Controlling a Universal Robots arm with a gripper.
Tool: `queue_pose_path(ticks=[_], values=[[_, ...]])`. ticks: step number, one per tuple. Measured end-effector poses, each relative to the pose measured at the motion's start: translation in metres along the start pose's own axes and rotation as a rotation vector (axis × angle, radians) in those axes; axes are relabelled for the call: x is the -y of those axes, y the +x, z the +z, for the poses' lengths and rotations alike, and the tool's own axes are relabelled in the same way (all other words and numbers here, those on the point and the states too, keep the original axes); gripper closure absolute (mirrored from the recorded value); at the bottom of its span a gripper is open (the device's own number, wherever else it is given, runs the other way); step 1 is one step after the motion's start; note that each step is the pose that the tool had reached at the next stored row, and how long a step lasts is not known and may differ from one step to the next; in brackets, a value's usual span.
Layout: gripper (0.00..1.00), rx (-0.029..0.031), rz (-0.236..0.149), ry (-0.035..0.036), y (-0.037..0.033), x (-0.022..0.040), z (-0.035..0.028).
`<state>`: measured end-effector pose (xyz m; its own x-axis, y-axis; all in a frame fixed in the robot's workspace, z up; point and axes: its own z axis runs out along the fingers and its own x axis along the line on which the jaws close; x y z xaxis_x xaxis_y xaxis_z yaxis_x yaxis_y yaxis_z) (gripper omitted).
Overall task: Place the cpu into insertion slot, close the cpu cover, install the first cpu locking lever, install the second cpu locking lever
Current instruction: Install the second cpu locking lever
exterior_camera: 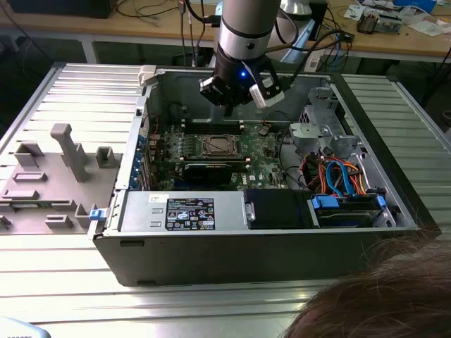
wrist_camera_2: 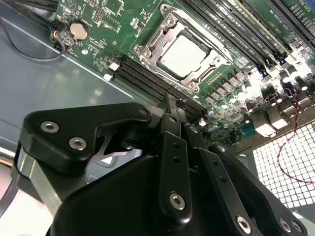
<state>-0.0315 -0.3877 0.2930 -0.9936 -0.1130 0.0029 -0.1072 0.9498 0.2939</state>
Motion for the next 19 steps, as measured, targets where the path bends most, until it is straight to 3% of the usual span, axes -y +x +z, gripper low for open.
queue_pose_path(ticks=[4, 19], values=[[0.89, 0.0019, -0.001, -0.0179, 0.0001, 0.0012, -0.0004], [0.89, 0.0078, -0.003, -0.0720, 0.0006, 0.0050, -0.0015]])
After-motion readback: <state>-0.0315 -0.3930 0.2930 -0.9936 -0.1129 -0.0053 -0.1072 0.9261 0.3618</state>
